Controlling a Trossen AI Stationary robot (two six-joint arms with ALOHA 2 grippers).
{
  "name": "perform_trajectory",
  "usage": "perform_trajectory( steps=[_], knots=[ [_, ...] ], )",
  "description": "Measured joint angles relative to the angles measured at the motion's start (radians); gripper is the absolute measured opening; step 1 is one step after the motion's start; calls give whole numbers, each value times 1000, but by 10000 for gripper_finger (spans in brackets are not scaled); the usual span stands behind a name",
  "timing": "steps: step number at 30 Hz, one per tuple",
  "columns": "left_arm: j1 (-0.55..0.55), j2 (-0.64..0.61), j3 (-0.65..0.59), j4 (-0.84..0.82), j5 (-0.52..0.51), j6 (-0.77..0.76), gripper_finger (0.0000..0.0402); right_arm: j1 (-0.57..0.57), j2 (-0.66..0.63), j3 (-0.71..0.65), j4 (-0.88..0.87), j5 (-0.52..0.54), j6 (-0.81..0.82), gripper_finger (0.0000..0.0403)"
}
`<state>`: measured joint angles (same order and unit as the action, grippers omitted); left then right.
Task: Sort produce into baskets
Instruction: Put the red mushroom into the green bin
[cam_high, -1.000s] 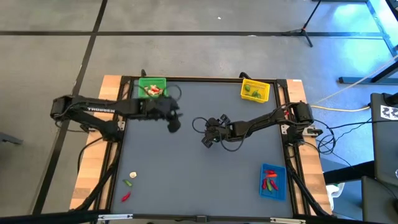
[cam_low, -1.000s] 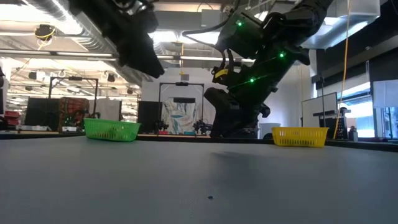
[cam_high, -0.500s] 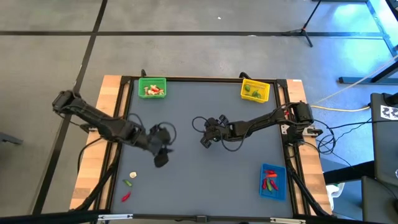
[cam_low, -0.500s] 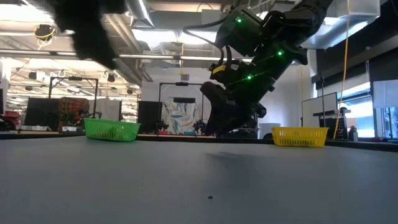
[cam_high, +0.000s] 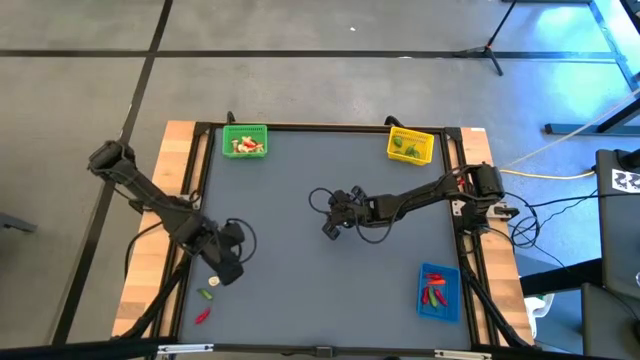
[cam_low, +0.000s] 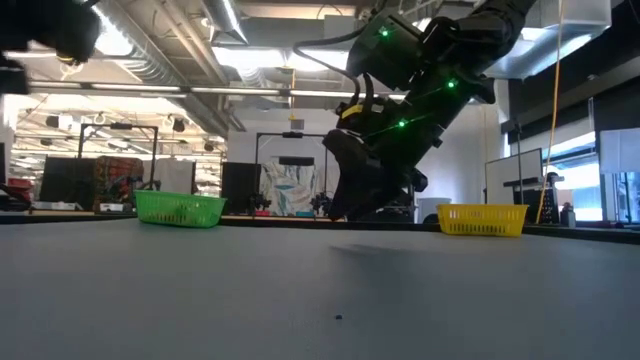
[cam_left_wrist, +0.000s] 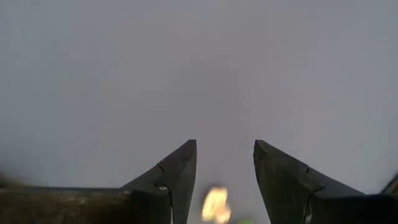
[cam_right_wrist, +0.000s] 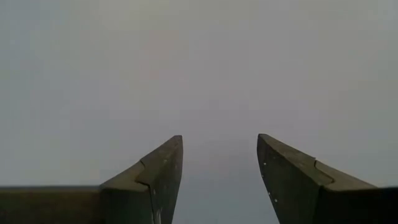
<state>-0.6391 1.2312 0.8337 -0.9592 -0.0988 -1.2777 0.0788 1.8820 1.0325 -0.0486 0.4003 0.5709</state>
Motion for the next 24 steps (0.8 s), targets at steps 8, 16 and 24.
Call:
perform_trajectory(
  steps=[8, 16, 24],
  knots=[
    [-63, 10, -59, -40, 150, -216, 155, 0, 0, 0, 0, -26, 0, 207],
    [-114, 83, -75, 63, 246, -247, 155, 0, -1, 0, 0, -29, 0, 207],
    [-157, 188, -76, 112, 297, -284, 155, 0, -1, 0, 4, -28, 0, 207]
  ],
)
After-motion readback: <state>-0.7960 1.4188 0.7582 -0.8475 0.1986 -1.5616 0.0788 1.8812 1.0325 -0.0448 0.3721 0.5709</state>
